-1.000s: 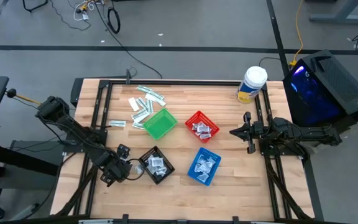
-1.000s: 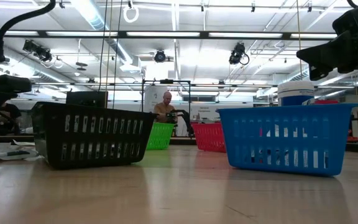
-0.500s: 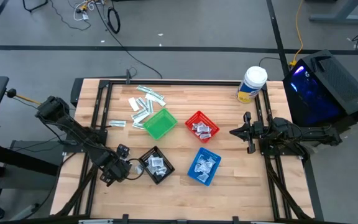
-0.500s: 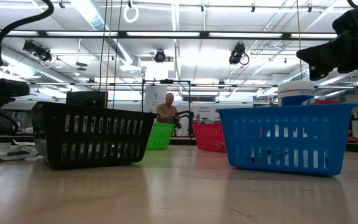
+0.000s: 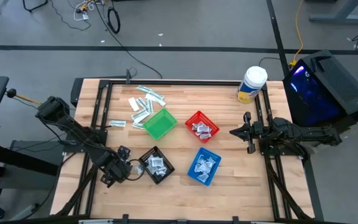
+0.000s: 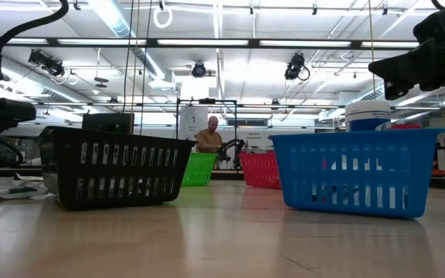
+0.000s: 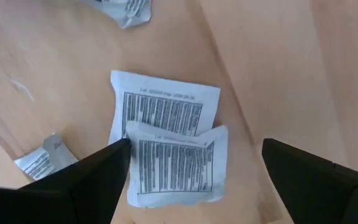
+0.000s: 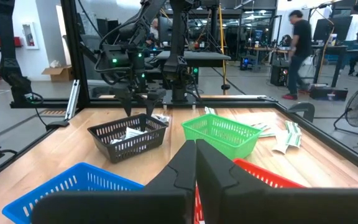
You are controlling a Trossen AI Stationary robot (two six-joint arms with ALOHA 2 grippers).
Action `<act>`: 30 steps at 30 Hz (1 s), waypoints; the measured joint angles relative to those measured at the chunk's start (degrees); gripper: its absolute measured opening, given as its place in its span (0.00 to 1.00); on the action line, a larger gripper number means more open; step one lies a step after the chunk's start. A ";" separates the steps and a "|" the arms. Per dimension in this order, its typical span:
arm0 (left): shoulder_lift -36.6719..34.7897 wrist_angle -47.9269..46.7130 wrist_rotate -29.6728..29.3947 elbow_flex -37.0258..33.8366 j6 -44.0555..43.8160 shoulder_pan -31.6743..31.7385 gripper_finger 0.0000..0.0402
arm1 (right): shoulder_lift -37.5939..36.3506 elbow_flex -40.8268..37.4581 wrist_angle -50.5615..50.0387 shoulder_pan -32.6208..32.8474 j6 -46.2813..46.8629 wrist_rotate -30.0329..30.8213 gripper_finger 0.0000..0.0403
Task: Pick & Place First Aid Supplies
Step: Put the black towelette pack into the black bin
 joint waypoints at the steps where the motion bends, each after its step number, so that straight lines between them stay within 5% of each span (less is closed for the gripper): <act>1: 0.00 -0.10 0.00 0.00 -0.02 0.10 0.92 | 0.01 -0.01 -0.02 0.00 -0.01 -0.01 0.03; 18: -0.04 -0.35 0.54 -1.55 -1.66 0.19 0.91 | 0.01 -0.02 -0.02 0.00 -0.01 0.00 0.03; 30: -0.04 -0.32 0.98 -1.62 -2.82 0.17 0.67 | 0.00 0.00 -0.02 0.00 0.02 0.00 0.03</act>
